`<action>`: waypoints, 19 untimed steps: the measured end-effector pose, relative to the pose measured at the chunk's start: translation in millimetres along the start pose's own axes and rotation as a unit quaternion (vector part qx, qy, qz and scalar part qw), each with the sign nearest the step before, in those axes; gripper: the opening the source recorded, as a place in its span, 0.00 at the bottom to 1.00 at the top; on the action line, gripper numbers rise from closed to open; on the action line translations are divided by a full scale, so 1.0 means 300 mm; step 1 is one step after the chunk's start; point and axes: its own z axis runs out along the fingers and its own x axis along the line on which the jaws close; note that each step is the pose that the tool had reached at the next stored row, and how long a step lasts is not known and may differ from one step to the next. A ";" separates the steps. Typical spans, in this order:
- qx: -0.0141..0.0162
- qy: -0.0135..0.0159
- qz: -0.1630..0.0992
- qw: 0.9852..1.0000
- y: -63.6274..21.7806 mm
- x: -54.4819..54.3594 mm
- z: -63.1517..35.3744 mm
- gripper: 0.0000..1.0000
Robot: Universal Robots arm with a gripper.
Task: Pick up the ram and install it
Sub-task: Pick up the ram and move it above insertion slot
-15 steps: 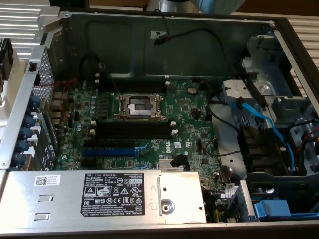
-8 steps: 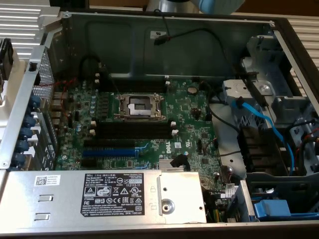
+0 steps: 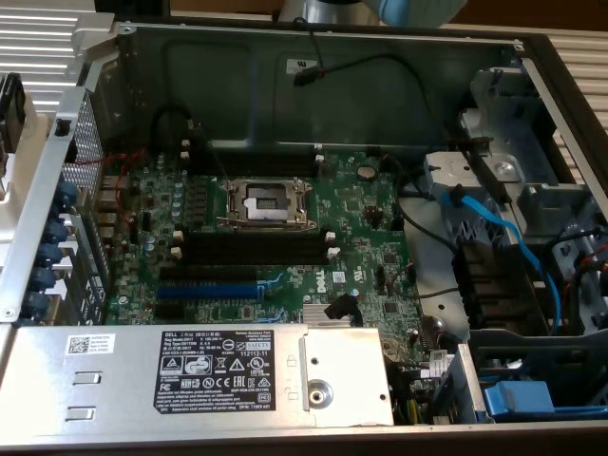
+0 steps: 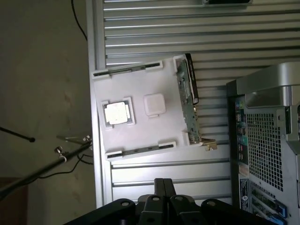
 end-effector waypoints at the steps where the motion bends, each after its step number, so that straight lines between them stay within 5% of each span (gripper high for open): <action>1: 0.000 0.000 -0.009 1.000 0.000 0.000 0.000 0.10; 9: -0.002 0.001 -0.081 0.997 0.000 0.000 0.000 0.10; 17: -0.004 0.001 -0.151 0.988 0.001 0.000 0.000 0.10; 19: -0.004 0.001 -0.159 0.987 0.003 0.000 0.003 0.10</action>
